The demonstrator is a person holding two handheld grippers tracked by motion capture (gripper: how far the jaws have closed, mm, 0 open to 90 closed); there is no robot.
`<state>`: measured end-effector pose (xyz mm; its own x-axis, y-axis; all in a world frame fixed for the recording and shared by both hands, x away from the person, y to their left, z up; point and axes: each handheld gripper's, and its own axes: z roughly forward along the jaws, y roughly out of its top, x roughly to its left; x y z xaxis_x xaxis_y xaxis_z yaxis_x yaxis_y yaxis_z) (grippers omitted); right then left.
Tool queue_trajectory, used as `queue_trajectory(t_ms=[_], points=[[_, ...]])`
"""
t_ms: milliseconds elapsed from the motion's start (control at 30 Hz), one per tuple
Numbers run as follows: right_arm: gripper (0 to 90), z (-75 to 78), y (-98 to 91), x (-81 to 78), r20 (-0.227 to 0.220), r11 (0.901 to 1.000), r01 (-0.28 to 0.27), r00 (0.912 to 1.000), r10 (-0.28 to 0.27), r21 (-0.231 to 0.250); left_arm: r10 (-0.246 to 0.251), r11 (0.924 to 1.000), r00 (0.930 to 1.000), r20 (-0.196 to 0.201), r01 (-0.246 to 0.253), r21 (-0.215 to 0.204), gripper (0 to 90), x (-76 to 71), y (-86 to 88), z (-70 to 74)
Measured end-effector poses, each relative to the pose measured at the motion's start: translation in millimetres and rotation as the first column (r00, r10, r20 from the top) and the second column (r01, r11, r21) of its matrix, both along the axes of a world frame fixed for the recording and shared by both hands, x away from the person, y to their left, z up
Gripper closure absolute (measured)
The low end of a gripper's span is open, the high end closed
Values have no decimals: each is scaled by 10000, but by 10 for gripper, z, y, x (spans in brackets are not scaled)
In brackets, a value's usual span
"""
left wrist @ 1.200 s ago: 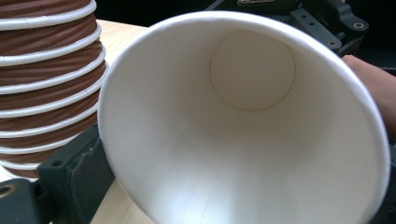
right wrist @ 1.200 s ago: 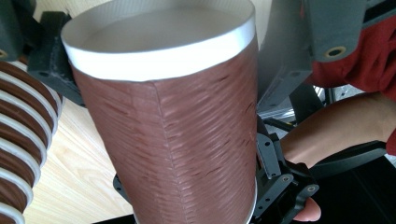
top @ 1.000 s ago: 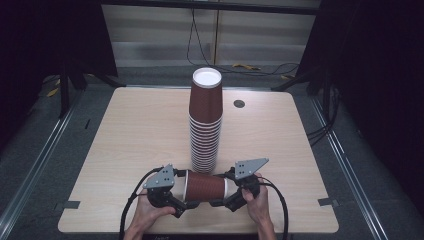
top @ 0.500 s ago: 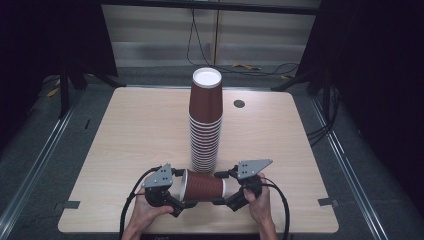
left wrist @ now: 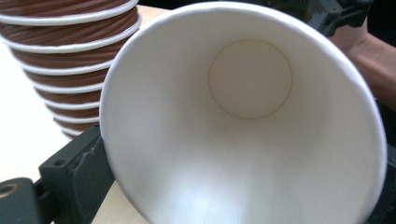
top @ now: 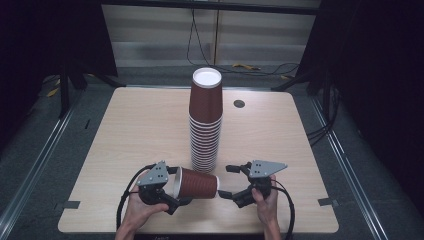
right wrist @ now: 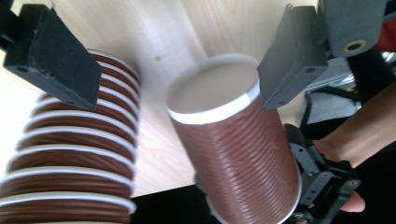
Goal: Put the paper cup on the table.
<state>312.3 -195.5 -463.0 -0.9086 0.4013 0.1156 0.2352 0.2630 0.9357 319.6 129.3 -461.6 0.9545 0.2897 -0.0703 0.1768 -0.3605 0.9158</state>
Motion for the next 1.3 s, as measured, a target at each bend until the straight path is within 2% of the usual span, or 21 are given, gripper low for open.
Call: queue_trajectory(t_ms=[133, 267, 400, 500, 600, 700, 767, 833, 867, 933, 1033, 1100, 1133, 1233, 1300], points=[[132, -11, -81, -28, 125, 9974, 708, 9974, -709, 102, 229, 9996, 9997, -71, -228, 168, 37, 6, 66, 6], [132, -16, -150, -46, 175, 9946, 974, 9950, -980, 353, 473, 9988, 9988, -139, -471, 141, 35, 20, 129, 20], [131, -27, -211, -70, 394, 9847, 1723, 9841, -1732, 267, 610, 9976, 9980, -180, -604, 331, 35, 33, 222, 44], [131, -63, -267, -76, 189, 9749, 2192, 9753, -2201, 395, 772, 9960, 9968, -214, -761, 473, 34, 42, 270, 44], [131, -90, -312, -86, 53, 9691, 2415, 9702, -2421, 511, 854, 9952, 9959, -290, -838, 508, 33, 52, 295, 39], [131, -93, -344, -97, 110, 9617, 2683, 9630, -2693, 559, 1001, 9925, 9945, -321, -975, 734, 33, 74, 332, 43], [131, -102, -360, -99, 245, 9555, 2895, 9564, -2912, 568, 1025, 9917, 9934, -521, -979, 839, 33, 98, 362, 46], [131, -141, -398, -98, 194, 9560, 2826, 9583, -2849, 789, 1116, 9881, 9920, -584, -1045, 1129, 33, 125, 399, 62], [131, -157, -411, -98, 231, 9532, 2902, 9558, -2930, 848, 1208, 9863, 9907, -633, -1126, 1207, 33, 137, 423, 72], [129, -198, -437, -106, 341, 9386, 3330, 9409, -3371, 909, 1260, 9850, 9897, -679, -1166, 1273, 33, 151, 446, 81], [128, -212, -446, -109, 561, 9246, 3702, 9250, -3758, 902, 1482, 9811, 9868, -649, -1385, 1353, 46, 208, 525, 127], [128, -209, -451, -103, 644, 9206, 3782, 9207, -3850, 968, 1510, 9803, 9863, -666, -1408, 1383, 46, 226, 557, 138], [129, -211, -454, -99, 531, 9202, 3801, 9210, -3859, 939, 1561, 9811, 9847, -771, -1455, 1277, 46, 233, 573, 137], [128, -233, -451, -93, 550, 9060, 4143, 9061, -4196, 867, 1639, 9775, 9838, -730, -1519, 1464, 46, 257, 601, 150], [128, -238, -456, -95, 553, 8992, 4250, 9002, -4319, 1036, 1647, 9753, 9840, -677, -1522, 1602, 47, 280, 616, 178]])
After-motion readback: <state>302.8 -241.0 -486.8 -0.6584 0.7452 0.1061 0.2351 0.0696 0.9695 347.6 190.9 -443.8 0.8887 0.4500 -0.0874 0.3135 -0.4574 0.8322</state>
